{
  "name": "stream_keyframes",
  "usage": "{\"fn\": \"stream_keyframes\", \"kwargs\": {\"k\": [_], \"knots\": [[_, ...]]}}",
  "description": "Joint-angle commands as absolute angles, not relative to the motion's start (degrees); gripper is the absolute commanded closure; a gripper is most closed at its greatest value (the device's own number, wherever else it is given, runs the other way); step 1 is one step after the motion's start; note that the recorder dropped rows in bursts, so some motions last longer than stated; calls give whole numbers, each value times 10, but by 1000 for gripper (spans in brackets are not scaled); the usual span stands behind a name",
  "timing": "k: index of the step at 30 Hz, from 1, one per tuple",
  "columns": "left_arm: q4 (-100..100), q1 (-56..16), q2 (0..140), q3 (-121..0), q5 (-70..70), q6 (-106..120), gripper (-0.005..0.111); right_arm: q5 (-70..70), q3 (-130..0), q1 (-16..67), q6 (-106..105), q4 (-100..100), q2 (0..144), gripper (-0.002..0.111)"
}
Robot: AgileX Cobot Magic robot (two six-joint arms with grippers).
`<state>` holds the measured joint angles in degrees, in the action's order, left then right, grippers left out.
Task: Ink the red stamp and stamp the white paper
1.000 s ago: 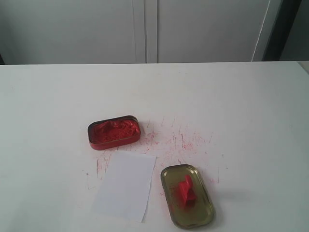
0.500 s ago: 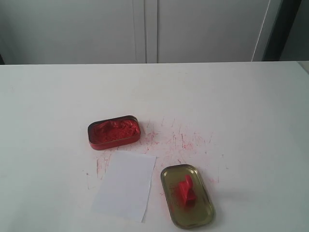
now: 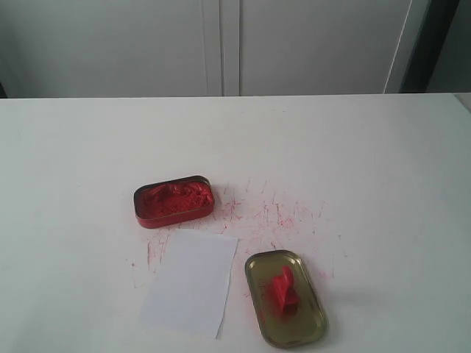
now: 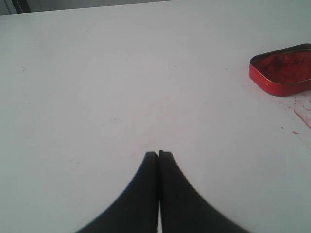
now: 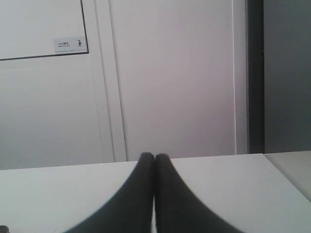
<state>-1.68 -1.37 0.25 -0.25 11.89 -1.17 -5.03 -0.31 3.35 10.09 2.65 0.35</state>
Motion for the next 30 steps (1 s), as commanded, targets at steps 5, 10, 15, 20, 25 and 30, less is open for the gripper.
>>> {"fn": "stream_keyframes", "kwargs": {"k": [5,10,15,20,25,30], "knots": [[-17,-13,0,0,118,-13,107,-53,0,35,103,28,0,108],[-17,-13,0,0,118,-13,107,-48,0,35,103,28,0,108],[-17,-13,0,0,118,-13,107,-9,-7,35,103,28,0,108],[-17,-13,0,0,118,-13,107,63,-50,35,103,28,0,108],[-17,-13,0,0,118,-13,107,122,-100,35,103,28,12,108],[-17,-13,0,0,118,-13,107,167,-144,35,103,28,67,108]]}}
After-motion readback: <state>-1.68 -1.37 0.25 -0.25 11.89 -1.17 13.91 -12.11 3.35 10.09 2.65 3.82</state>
